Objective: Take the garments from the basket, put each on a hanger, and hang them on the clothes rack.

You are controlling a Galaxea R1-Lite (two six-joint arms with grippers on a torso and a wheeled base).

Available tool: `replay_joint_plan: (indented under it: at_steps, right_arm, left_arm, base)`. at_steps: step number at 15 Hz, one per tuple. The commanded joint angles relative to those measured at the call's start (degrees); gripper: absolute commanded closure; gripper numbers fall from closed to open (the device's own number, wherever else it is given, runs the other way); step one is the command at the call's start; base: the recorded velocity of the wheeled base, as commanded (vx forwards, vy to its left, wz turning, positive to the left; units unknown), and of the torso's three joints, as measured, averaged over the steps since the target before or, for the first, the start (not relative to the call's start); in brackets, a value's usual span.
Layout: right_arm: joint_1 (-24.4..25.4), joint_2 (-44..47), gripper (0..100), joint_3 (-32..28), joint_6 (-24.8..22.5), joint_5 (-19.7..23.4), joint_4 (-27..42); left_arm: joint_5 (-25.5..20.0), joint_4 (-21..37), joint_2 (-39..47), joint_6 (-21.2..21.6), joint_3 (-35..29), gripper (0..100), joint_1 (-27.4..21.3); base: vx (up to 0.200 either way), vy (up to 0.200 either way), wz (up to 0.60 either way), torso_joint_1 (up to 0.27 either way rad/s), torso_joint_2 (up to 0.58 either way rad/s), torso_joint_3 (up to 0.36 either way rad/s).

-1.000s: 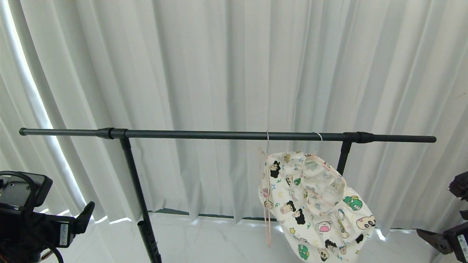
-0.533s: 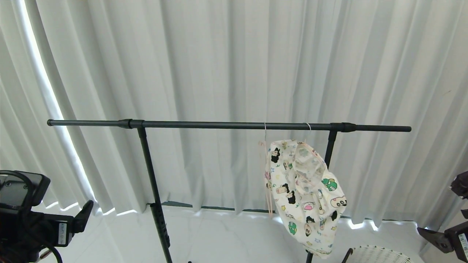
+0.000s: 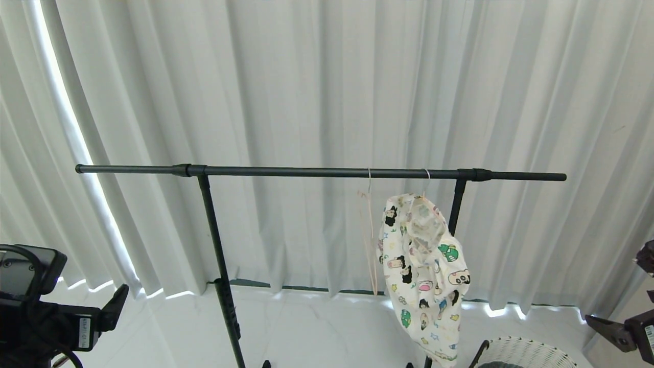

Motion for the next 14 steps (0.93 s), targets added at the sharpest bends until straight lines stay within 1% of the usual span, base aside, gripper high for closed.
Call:
replay_joint_plan:
  at_steps: [1,3,7,14]
  right_arm:
    - [0.02,0.19,0,0.06,-0.08,0.01,0.08]
    - [0.02,0.19,0,-0.03,-0.70,0.01,0.08]
    - [0.11,0.19,0,-0.03,-0.87,0.09,0.08]
    - [0.11,-0.25,0,-0.03,-0.78,0.09,0.08]
  left_arm:
    - [0.03,-0.03,-0.04,0.01,0.11,0,0.04]
    - [0.03,-0.03,0.05,0.01,0.11,0,0.04]
    - [0.03,-0.03,-0.04,0.01,0.11,0,0.04]
    - [-0.05,-0.03,0.05,0.01,0.11,0,0.04]
  base:
    - [0.000,0.000,0.00,0.000,0.00,0.000]
    - [0.000,0.000,0.00,-0.045,0.08,0.052]
    - [0.000,0.000,0.00,-0.170,0.37,0.193]
    - [0.000,0.000,0.00,-0.241,0.54,0.288]
